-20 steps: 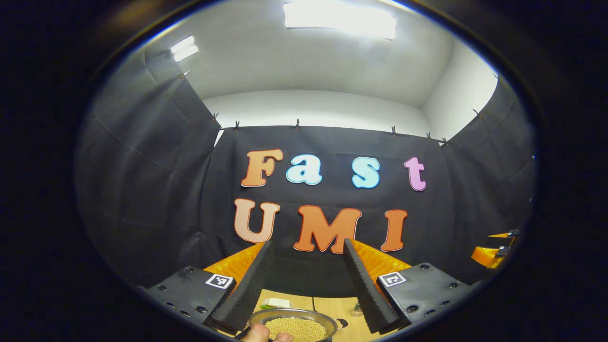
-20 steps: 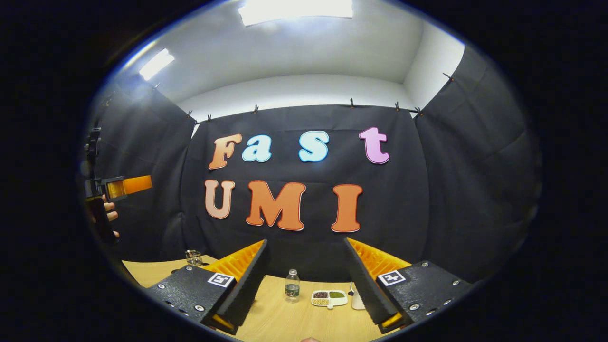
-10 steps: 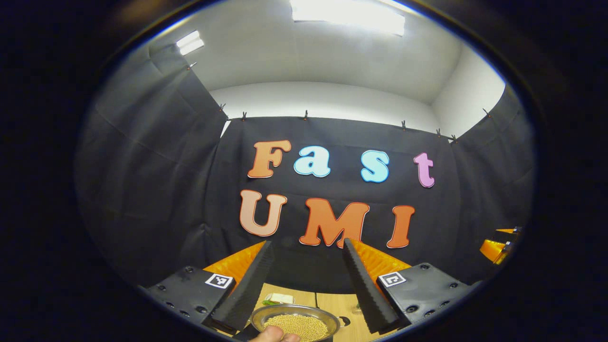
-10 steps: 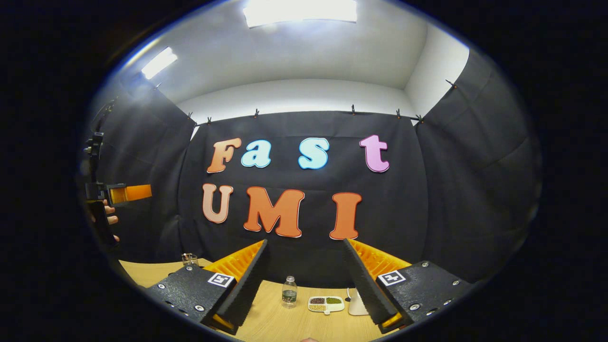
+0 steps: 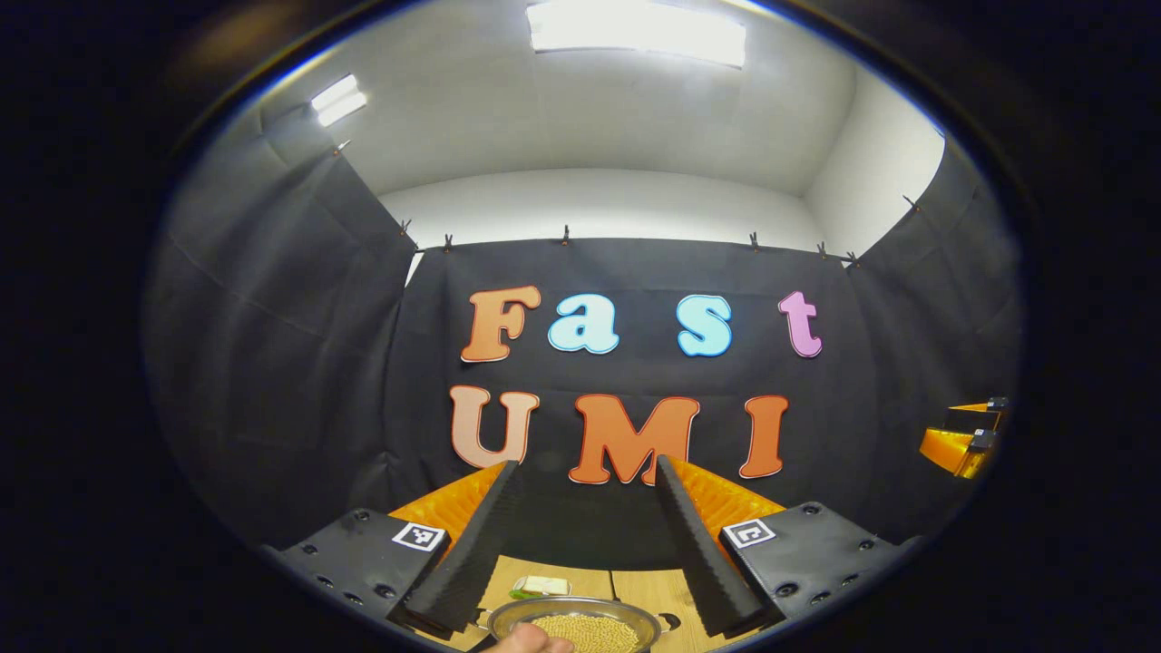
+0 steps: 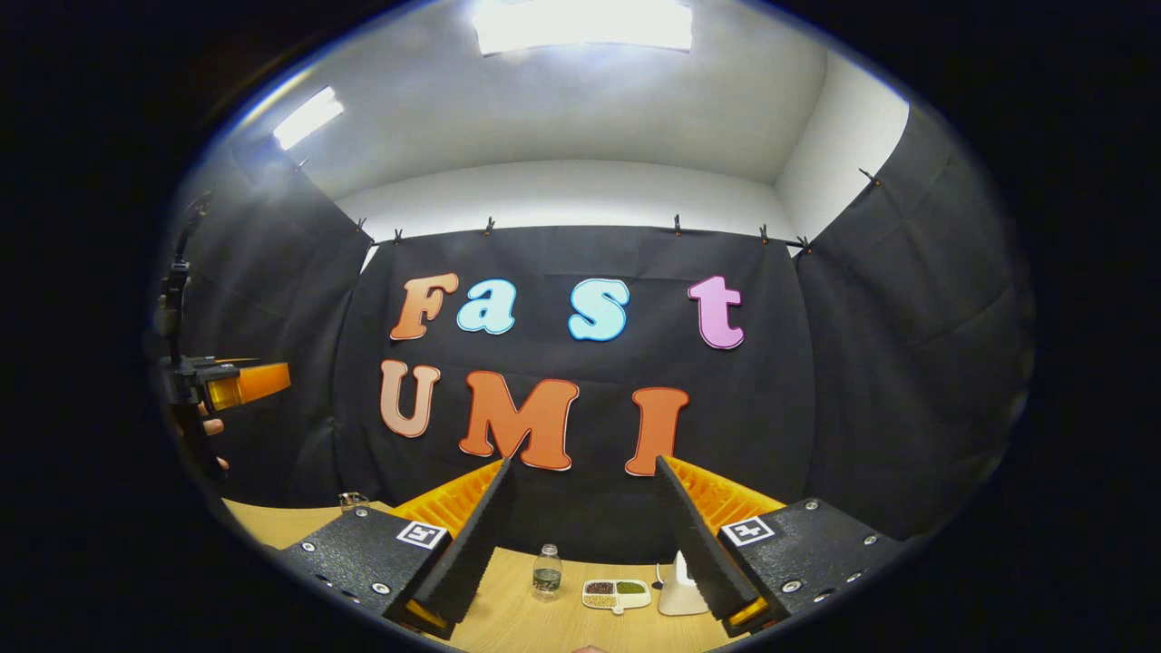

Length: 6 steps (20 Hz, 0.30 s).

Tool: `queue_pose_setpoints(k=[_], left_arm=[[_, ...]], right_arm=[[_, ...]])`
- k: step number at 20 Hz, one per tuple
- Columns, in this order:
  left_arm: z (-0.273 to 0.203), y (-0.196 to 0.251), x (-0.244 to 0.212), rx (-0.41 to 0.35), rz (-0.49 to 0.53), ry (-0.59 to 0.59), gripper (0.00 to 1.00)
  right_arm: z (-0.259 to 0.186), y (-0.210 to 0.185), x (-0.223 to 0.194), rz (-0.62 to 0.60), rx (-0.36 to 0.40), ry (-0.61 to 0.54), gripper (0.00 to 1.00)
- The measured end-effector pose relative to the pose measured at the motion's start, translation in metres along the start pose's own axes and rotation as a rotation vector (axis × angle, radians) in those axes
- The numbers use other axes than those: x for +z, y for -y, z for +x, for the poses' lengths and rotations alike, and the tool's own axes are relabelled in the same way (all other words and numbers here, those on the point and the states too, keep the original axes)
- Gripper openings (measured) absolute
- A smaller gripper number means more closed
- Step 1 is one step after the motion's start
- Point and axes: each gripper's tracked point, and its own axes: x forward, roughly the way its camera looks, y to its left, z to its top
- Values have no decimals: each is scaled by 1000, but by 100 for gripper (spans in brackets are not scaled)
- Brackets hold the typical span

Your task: First push the handle of the pot to place it horizontally, then grasp the pot with both hands and set it on the induction cooktop.

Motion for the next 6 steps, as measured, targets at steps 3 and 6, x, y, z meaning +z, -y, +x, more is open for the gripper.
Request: queue_pose_setpoints(k=[3, 6], left_arm=[[5, -3, -1, -2, -6, 8, 98], [5, -3, 10, 8, 3, 51, 98]], right_arm=[[2, 2, 1, 11, 3, 14, 94], [4, 5, 1, -3, 2, 19, 94]])
